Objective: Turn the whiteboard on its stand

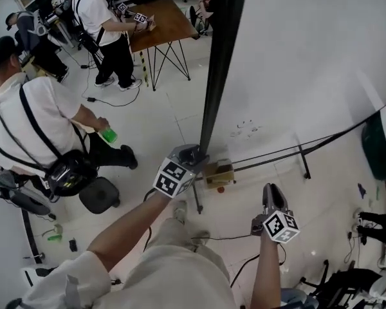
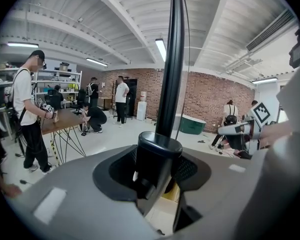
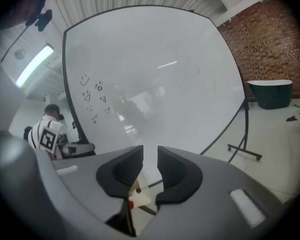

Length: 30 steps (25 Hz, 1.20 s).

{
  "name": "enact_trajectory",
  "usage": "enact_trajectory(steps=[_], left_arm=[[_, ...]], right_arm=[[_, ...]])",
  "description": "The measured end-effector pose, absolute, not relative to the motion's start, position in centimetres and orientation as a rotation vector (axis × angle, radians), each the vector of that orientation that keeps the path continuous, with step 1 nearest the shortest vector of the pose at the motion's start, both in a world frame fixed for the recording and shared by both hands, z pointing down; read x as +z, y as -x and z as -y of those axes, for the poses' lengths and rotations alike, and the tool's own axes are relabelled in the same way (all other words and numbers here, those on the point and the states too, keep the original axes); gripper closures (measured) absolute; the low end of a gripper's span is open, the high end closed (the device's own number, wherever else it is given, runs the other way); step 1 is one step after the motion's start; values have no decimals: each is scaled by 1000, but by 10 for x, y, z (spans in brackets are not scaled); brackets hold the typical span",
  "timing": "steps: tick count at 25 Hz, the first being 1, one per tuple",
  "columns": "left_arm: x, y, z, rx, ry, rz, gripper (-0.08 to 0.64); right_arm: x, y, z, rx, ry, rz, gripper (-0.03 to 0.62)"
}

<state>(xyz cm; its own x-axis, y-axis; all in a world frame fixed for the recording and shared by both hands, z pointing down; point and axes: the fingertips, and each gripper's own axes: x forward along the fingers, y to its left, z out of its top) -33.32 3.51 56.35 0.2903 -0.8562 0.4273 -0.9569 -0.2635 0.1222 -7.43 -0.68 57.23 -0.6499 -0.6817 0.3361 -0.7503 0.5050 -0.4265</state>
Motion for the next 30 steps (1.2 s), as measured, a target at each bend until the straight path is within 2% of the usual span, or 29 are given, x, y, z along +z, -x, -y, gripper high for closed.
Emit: enact_trajectory(steps=[3,6,7,10,12,14,20,25,30], left_arm=[[565,331,-52,371,-2239,1648,354],[572,335,-77,360,-2238,1651,354],[575,336,-88,360,-2234,1648,353],[578,332,-113,363,-2225,1640,353],[576,329,-117,372,-2223,1634,353],[575,326,-124,382,-2233,1622,353],[588,320,-176,397,-2261,1562,348],[586,318,-187,408,-2273,1537,348],[582,319,-196,402,-2264,1551,348]], right_arm=[[516,50,42,814,-1480,2792,506],[454,42,66,1102,-1641,3069,490],[436,40,71,1154,-1627,3195,436],[404,56,85,1201,-1507,3433,326],[407,73,97,1336,-1546,3405,280],[419,78,93,1435,-1658,3358,261],[448,64,42,1506,-1807,3358,268],[442,82,33,1255,-1734,3342,275],[442,85,26,1208,-1655,3352,278]])
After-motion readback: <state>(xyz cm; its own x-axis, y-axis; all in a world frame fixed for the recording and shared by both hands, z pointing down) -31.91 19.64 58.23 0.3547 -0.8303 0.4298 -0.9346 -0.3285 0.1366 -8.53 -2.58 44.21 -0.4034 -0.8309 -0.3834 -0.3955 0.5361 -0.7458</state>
